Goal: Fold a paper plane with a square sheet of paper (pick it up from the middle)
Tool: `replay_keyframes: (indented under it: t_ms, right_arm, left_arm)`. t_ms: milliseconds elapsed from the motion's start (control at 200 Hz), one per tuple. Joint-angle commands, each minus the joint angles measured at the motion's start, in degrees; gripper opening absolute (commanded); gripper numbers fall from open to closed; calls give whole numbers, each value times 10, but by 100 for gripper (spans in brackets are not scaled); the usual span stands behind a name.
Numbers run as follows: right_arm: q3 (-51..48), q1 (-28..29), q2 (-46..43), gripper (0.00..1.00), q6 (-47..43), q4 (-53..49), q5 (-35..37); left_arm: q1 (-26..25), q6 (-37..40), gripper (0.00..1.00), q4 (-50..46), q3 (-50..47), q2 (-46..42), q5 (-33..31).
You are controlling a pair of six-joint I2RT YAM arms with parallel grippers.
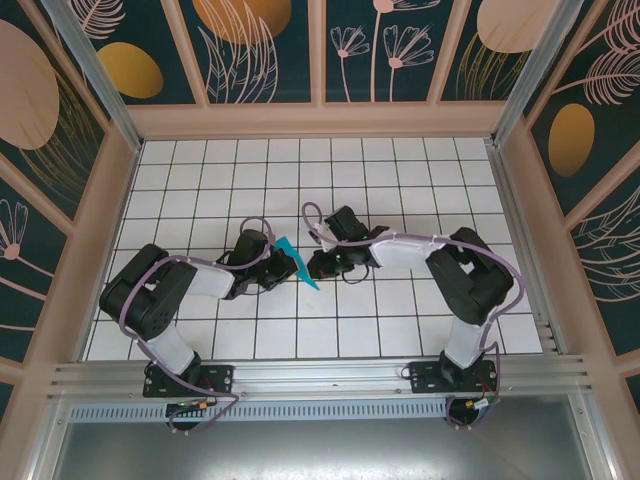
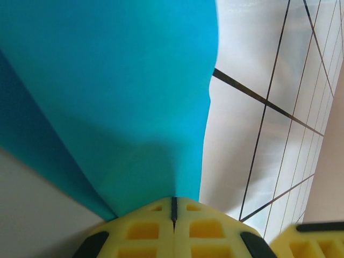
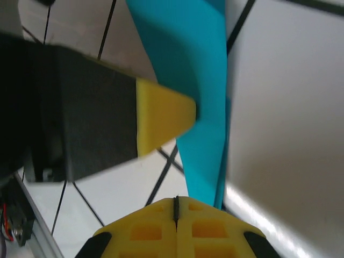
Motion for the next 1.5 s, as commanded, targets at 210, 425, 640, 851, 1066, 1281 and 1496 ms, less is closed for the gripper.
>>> replay_keyframes:
  t_ms: [210, 425, 640, 851, 1066, 1281, 1496]
  right_arm:
    - [-6, 6, 45, 0, 3, 3, -17]
    - [-80, 8, 2, 0, -22, -42, -24]
    - [-125, 7, -48, 0, -32, -72, -17]
    - [-78, 3, -94, 0, -9, -31, 15]
    - [-21, 4, -21, 0, 28, 33, 25]
    - [1, 5, 30, 0, 32, 51, -9]
    - [-17, 5, 40, 0, 20, 35, 3]
  left_arm:
    - [5, 17, 0, -77, -25, 33, -84]
    - [5, 9, 0, -81, -27, 40, -95]
    - [4, 9, 0, -76, -29, 41, -94]
    - [4, 15, 0, -68, -28, 37, -84]
    - [5, 20, 0, -64, -23, 33, -73]
    - [4, 24, 0, -66, -17, 25, -66]
    - [5, 40, 0, -69, -1, 17, -57]
